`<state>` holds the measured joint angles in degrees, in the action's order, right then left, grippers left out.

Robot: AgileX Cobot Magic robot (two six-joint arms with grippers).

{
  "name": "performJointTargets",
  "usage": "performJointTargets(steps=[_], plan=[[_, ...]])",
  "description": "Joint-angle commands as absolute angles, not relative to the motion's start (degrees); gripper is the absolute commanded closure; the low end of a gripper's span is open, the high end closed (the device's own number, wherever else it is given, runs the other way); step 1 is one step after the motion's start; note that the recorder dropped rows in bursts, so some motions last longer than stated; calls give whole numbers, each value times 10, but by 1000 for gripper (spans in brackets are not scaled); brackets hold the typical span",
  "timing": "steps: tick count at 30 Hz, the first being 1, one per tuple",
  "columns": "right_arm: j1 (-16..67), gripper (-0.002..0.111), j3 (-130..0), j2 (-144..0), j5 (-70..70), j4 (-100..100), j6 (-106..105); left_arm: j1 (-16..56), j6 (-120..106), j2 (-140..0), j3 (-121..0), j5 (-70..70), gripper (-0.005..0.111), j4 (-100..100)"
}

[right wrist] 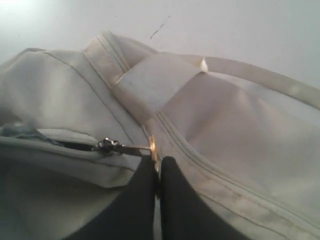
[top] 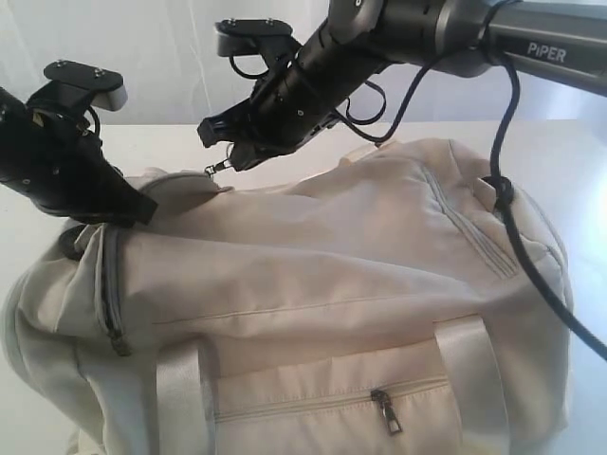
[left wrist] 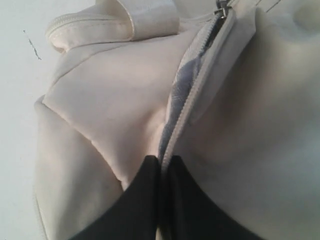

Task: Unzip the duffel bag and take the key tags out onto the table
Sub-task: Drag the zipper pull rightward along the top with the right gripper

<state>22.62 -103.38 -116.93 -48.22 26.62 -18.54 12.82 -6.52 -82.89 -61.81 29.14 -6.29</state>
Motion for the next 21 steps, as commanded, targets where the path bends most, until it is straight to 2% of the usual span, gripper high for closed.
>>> performJointTargets(steps=[1, 21], plan=[[194, 108, -1039, -1149, -468, 223, -176, 127, -61, -826, -617, 330, 107, -42], [120, 108, -1039, -1118, -525, 142, -143, 127, -60, -826, -617, 329, 107, -44]])
